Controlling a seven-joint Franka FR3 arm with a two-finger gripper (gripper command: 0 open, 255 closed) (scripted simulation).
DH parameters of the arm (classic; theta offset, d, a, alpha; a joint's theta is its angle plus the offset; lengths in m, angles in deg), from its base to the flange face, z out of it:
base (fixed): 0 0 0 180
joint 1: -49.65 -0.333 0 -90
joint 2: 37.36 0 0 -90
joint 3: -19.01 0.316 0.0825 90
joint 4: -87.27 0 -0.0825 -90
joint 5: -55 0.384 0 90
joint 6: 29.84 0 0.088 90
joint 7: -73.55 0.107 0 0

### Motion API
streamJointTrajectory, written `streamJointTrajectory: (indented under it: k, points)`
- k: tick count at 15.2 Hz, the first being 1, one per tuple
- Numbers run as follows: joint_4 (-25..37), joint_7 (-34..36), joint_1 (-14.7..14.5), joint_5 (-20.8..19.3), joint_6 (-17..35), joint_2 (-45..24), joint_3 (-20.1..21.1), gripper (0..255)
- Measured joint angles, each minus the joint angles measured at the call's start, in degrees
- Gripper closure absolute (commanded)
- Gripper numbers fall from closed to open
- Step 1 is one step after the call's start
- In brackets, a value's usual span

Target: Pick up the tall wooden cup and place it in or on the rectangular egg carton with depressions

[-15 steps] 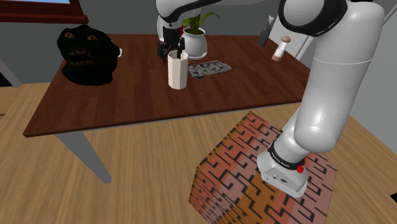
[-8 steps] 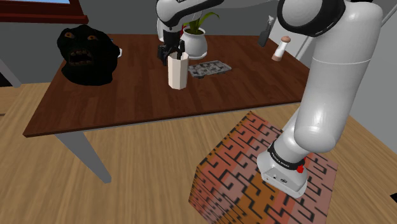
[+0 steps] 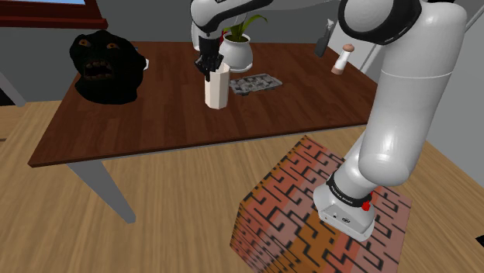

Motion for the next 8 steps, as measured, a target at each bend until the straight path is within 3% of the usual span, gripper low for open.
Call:
streamJointTrajectory:
  k: [8]
  points:
    - [1.12, 0.05, 0.00, -0.02, -1.98, 0.74, -0.01, 255]
